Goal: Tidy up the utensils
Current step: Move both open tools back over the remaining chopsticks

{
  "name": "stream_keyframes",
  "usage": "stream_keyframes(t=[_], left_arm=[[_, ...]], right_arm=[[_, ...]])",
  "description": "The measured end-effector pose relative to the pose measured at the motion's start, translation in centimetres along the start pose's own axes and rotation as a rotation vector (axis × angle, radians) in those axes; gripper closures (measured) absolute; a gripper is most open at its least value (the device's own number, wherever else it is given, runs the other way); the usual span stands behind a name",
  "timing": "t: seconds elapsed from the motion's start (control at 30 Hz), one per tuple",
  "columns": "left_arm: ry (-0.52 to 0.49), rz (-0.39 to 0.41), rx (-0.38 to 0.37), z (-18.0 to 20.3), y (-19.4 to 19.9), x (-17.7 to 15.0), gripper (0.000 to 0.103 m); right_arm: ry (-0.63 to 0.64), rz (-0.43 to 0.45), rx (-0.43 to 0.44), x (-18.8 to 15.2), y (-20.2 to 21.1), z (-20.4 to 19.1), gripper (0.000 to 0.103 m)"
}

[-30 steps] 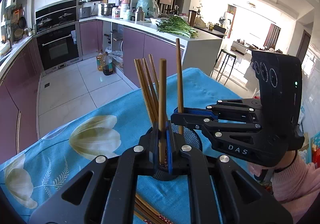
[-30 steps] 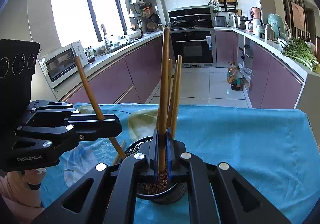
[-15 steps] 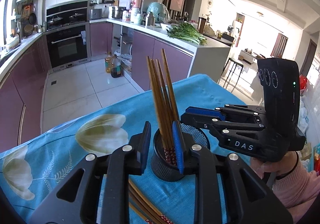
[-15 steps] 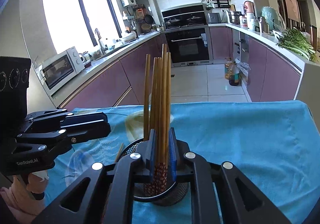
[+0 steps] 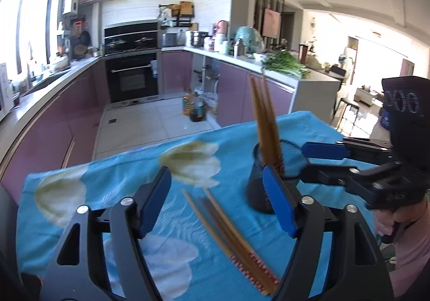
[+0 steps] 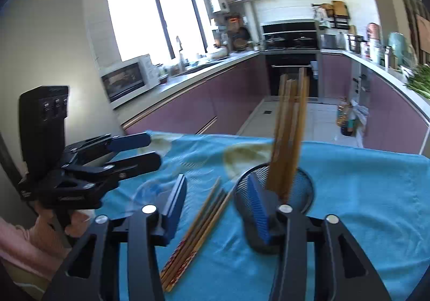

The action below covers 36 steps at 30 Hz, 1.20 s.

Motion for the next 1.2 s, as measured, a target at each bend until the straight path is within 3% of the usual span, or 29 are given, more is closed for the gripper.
stream_keyframes(t=[0.2, 0.47, 0.7, 1.2], left_arm=[[0.041, -0.096, 0.065, -2.3, -1.0, -3.9, 0.028], [0.067, -0.203, 0.054, -2.6, -3.3, -7.5, 0.031], [0.062, -0.3, 0.022, -1.5, -6.1, -9.1, 0.036], [0.039, -0.389, 0.002, 0.0, -9.2, -10.4, 0.043]], right_arm=[[-0.016, -0.126, 0.006, -3.4, -3.4, -1.0, 0.053], [-0.09, -0.225, -0.015, -6.5, -6.3, -0.3, 0.054], [-0.096, -0.275, -0.044, -7.8, -7.4, -0.4, 0.058], [-0.085, -0.294, -0.077, -8.4, -8.0, -0.2, 0.067]])
Point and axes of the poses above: each gripper's, at about its wrist camera, not at the fingertips, and y roughly against the way its jaws point, z to its right, x to its top, the point moved 4 cm from there along -y, roughly the way its jaws point, and after that the axes turned 9 degrees about x, right-handed, at the moved point
